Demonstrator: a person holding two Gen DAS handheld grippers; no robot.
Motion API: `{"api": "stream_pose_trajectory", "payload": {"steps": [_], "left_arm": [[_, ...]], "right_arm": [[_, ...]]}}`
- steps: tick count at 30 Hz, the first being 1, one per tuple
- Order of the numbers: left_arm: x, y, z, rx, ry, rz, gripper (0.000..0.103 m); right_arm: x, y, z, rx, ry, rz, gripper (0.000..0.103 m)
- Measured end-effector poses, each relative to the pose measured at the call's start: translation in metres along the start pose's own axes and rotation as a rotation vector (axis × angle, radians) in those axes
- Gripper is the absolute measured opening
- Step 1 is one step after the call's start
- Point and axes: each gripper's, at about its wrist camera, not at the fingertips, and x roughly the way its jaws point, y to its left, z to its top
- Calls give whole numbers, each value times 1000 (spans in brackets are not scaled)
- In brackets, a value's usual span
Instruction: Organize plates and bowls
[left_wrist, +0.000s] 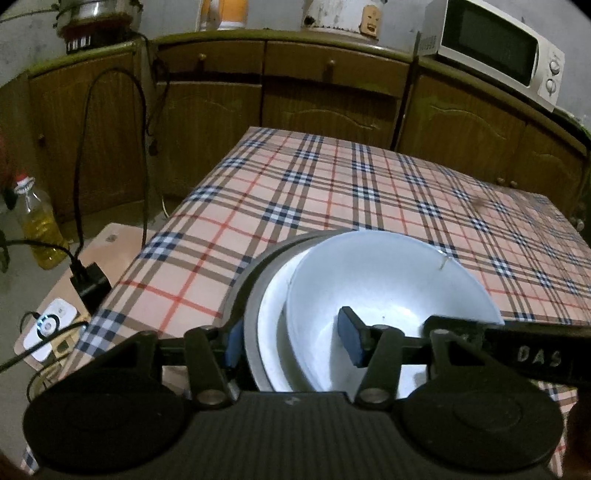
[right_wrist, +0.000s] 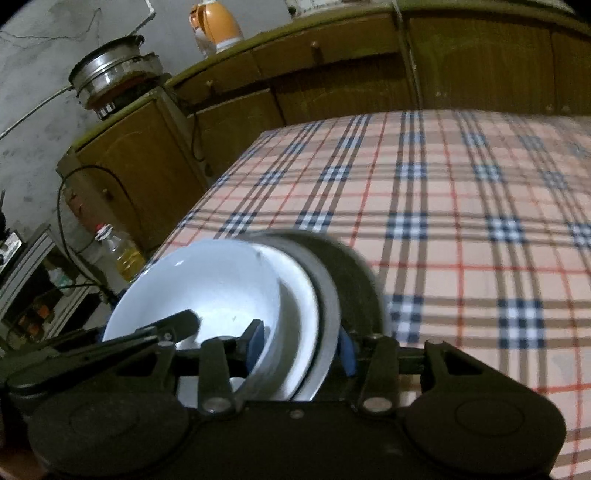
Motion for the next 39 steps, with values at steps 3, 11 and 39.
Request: {"api": "stream_pose_trajectory", "payload": {"steps": [3,11,39], "left_arm": [[-2,2,1,-18,-1,9,56],[-50,2,-1,-15,-85,77,82],[-167,-49,-49,54,-238,66,103]], "right_arm": [[-9,-5,5,9,-36,-25,64],[-71,13,-3,-141,-170,-67,80],[-179,48,-96,-147,-266,-79,81]]}}
